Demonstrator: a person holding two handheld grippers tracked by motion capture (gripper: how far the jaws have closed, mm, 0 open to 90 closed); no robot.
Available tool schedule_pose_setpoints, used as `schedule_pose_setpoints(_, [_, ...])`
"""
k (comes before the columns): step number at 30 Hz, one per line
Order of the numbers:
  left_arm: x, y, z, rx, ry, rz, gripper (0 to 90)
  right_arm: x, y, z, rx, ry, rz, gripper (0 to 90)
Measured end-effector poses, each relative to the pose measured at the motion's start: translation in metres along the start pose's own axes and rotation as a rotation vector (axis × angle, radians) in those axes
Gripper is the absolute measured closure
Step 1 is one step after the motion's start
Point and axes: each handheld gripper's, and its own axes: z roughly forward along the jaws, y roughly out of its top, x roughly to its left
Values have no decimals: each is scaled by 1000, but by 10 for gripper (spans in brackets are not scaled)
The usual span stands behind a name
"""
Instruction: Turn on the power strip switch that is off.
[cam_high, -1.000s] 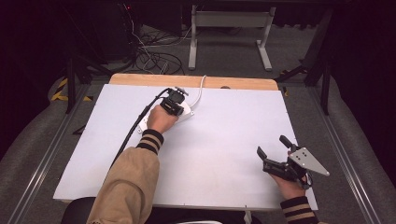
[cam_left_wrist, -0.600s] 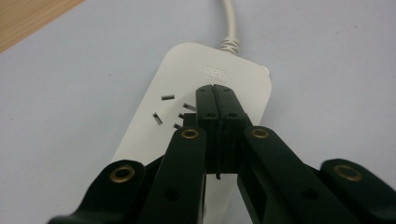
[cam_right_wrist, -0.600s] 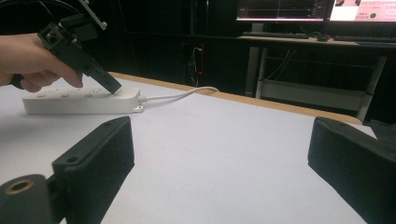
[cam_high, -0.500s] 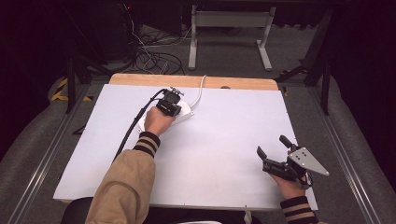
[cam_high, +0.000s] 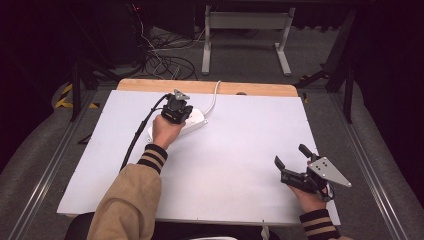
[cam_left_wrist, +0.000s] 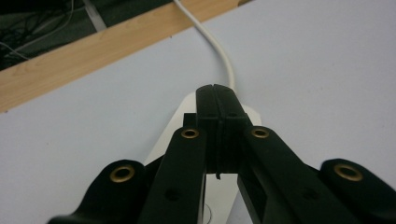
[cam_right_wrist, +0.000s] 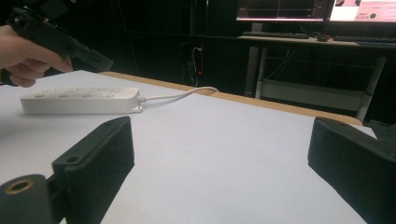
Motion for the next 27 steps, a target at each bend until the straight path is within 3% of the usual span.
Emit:
schedule_pose_setpoints(6, [-3,-5,-27,-165,32,0,900,-1,1,0,-4,-3,3,75])
schedule_pose_setpoints(13, [2,-19,-59,-291,69,15,900,-1,1,1,-8,-6,2,75])
schedule_pose_setpoints(16, [5,-35,-79,-356,91,13,900,-1,2,0,-7,-9,3,76])
schedule_pose_setpoints(18, [10,-47,-93,-384,137,29,900,-1,2,1,-7,-7,0,76])
schedule_pose_setpoints(21, [16,-62,-119,-465,175,-45,899,-1,3,1,-9,0,1,75])
schedule_pose_setpoints(25, [7,-87,-146,-508,228,10,899,-1,5,-1,-21,-2,-1,76])
schedule_pose_setpoints(27, [6,-100,-160,-523,246,-10,899,-2,5,-2,-23,-4,1,75])
